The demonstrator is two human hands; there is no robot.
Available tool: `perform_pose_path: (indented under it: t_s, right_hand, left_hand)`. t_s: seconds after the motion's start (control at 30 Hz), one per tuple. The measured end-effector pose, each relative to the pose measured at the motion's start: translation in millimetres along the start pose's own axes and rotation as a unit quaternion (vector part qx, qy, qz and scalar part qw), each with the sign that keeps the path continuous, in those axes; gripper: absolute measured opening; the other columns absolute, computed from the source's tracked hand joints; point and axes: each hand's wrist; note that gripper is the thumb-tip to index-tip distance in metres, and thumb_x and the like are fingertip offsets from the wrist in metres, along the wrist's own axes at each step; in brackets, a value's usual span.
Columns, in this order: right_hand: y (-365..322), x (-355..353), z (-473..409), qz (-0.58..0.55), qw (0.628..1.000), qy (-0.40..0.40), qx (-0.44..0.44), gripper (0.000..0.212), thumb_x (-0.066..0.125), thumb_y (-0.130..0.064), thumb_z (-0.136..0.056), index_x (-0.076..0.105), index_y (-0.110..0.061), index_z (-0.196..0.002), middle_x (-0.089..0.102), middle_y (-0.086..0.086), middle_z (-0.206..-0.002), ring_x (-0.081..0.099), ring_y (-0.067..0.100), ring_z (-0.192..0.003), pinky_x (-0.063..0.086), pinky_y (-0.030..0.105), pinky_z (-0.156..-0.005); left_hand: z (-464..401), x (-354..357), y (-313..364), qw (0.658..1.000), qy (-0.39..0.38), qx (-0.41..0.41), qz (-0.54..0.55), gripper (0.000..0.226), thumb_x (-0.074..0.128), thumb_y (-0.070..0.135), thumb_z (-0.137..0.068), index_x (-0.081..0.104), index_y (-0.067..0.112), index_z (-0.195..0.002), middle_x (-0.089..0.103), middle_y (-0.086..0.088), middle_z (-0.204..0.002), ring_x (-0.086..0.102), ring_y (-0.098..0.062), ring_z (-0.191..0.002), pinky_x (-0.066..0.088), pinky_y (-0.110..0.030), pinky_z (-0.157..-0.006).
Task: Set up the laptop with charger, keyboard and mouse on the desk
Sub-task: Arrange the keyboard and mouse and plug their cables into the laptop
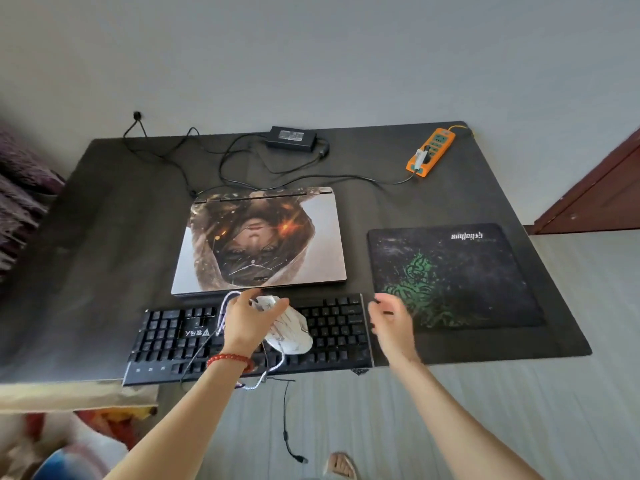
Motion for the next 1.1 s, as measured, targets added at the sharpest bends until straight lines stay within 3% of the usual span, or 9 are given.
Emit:
perform_pose_path:
  t_s: [0.1,0.2,0.33,0.47,0.57,0.73,0.9,1.0,1.1]
  right_hand:
    - [-21,56,34,0.092,0.947,-0.299,-0.073,0.037,0.049,-0.025,-0.095,0.049,-0.014,-0.129,0.058,0.004,-0.123,0.056,0.013,-0.106,0.044,0.023,-0.091]
    - [-33,89,53,0.103,0.926,-0.347,-0.107,0.051,0.055,-0.033,-0.090,0.038,-0.021,-0.136,0.049,-0.005,-0.132,0.048,0.009,-0.121,0.040,0.028,-0.102]
    - [-38,104,68,0.122,0.913,-0.357,-0.154,0.065,0.065,-0.030,-0.082,0.032,-0.026,-0.137,0.043,-0.009,-0.127,0.048,0.009,-0.118,0.047,0.021,-0.087]
    - [-45,93,69,0.008,0.954,-0.284,-0.091,0.046,0.064,-0.019,-0.085,0.048,-0.022,-0.127,0.059,-0.010,-0.109,0.065,0.008,-0.090,0.057,0.026,-0.060]
    - [-38,58,57,-0.104,0.985,-0.132,-0.039,0.032,0.062,-0.017,-0.087,0.058,-0.015,-0.118,0.066,-0.004,-0.097,0.067,0.006,-0.073,0.052,0.023,-0.049]
    - [-18,-14,29,-0.260,0.955,0.143,0.022,0.016,0.057,-0.022,-0.089,0.058,-0.016,-0.104,0.060,0.004,-0.104,0.057,0.017,-0.094,0.052,0.034,-0.074]
    - [-7,-41,-6,-0.312,0.933,0.177,0.043,0.023,0.050,-0.022,-0.088,0.059,-0.013,-0.108,0.062,-0.001,-0.096,0.057,0.017,-0.094,0.047,0.031,-0.075]
    - [1,-48,-34,-0.321,0.925,0.194,0.063,0.023,0.050,-0.021,-0.086,0.061,-0.014,-0.106,0.062,-0.001,-0.096,0.058,0.016,-0.092,0.048,0.030,-0.071]
    - [11,-60,-65,-0.266,0.940,0.197,0.079,0.020,0.052,-0.023,-0.088,0.060,-0.016,-0.104,0.061,0.004,-0.103,0.058,0.020,-0.092,0.047,0.029,-0.068]
  left_hand:
    - [11,-14,-7,0.986,-0.054,-0.043,0.152,0.035,0.074,0.037,-0.074,0.066,0.014,-0.099,0.068,-0.003,-0.085,0.066,-0.018,-0.079,0.057,-0.039,-0.077]
    - [20,-34,-18,0.963,-0.078,-0.064,0.252,0.021,0.072,0.035,-0.077,0.069,0.015,-0.081,0.069,-0.007,-0.077,0.070,-0.021,-0.073,0.060,-0.044,-0.072]
    - [23,-64,-37,0.950,-0.096,-0.080,0.285,0.036,0.063,0.044,-0.083,0.066,0.009,-0.094,0.068,-0.008,-0.087,0.068,-0.020,-0.081,0.059,-0.033,-0.070]
    - [18,-81,-47,0.951,-0.117,-0.064,0.279,0.021,0.054,0.022,-0.092,0.063,0.010,-0.107,0.063,-0.005,-0.088,0.061,-0.018,-0.070,0.056,-0.024,-0.054]
    - [8,-85,-52,0.963,-0.123,-0.028,0.237,0.024,0.049,0.006,-0.093,0.059,0.007,-0.114,0.057,-0.002,-0.091,0.056,-0.016,-0.061,0.051,-0.019,-0.045]
    - [10,-68,-44,0.969,-0.170,0.001,0.178,0.039,0.054,0.001,-0.089,0.048,0.007,-0.127,0.053,-0.011,-0.112,0.059,-0.011,-0.044,0.055,-0.021,-0.050]
    - [20,-29,-16,0.946,-0.218,-0.041,0.236,0.031,0.053,-0.014,-0.084,0.053,-0.007,-0.114,0.055,-0.012,-0.076,0.055,-0.008,-0.036,0.058,-0.023,-0.054]
    - [19,-7,1,0.939,-0.199,-0.049,0.275,0.032,0.050,-0.015,-0.084,0.054,-0.002,-0.112,0.059,-0.012,-0.080,0.062,-0.016,-0.047,0.058,-0.027,-0.062]
    - [15,11,4,0.946,-0.195,-0.066,0.249,0.036,0.058,-0.013,-0.081,0.053,0.001,-0.114,0.056,-0.015,-0.098,0.058,-0.022,-0.051,0.058,-0.027,-0.052]
Point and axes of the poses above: each hand's wrist, its own z-axis away from the middle knuckle, its own x-axis out of the palm, y = z × x
